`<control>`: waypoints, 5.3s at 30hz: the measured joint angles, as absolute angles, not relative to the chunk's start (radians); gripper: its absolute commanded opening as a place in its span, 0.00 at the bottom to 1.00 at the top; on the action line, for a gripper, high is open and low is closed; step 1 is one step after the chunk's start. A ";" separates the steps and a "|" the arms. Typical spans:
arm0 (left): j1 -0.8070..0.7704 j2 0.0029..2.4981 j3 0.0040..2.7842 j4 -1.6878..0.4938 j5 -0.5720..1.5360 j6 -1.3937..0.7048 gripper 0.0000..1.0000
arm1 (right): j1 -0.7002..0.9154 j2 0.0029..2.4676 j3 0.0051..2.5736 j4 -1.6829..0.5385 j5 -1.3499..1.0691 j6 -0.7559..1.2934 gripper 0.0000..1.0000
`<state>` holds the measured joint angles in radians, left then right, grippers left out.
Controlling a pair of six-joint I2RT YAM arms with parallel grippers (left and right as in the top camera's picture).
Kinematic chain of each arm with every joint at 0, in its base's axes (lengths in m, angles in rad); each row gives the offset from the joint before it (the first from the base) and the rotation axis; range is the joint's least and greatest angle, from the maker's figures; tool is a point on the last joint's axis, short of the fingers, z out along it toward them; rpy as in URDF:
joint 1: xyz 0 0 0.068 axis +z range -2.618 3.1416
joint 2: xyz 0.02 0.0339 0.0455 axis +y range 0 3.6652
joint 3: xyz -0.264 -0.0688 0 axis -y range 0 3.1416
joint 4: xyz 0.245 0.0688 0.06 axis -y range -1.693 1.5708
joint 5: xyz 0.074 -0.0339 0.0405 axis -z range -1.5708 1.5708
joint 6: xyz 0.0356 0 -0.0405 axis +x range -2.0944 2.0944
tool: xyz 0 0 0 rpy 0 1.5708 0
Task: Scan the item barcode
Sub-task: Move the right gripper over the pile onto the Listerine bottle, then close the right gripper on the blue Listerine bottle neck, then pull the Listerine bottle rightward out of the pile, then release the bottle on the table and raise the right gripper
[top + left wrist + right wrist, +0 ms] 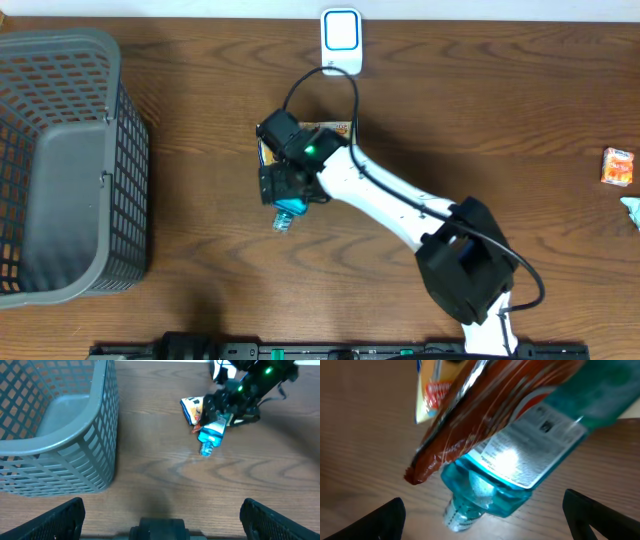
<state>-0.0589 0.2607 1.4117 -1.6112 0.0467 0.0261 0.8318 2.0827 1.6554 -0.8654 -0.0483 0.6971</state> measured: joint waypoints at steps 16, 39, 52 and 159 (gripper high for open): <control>-0.059 0.261 1.412 -1.611 0.047 0.026 0.99 | 0.871 2.211 1.646 -0.817 0.078 0.704 0.93; -0.059 0.261 1.412 -1.611 0.047 0.026 0.99 | 0.847 2.209 1.657 -1.157 0.193 0.640 0.54; -0.059 0.261 1.412 -1.611 0.047 0.026 0.99 | 0.834 2.212 1.650 -1.248 0.226 0.591 0.61; -0.059 0.261 1.412 -1.611 0.047 0.026 0.99 | 0.074 1.933 1.442 -0.954 0.345 0.813 0.01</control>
<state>-0.0589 0.2607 1.4117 -1.6112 0.0467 0.0261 0.0742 1.9331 1.4418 -0.9539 0.3454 0.8135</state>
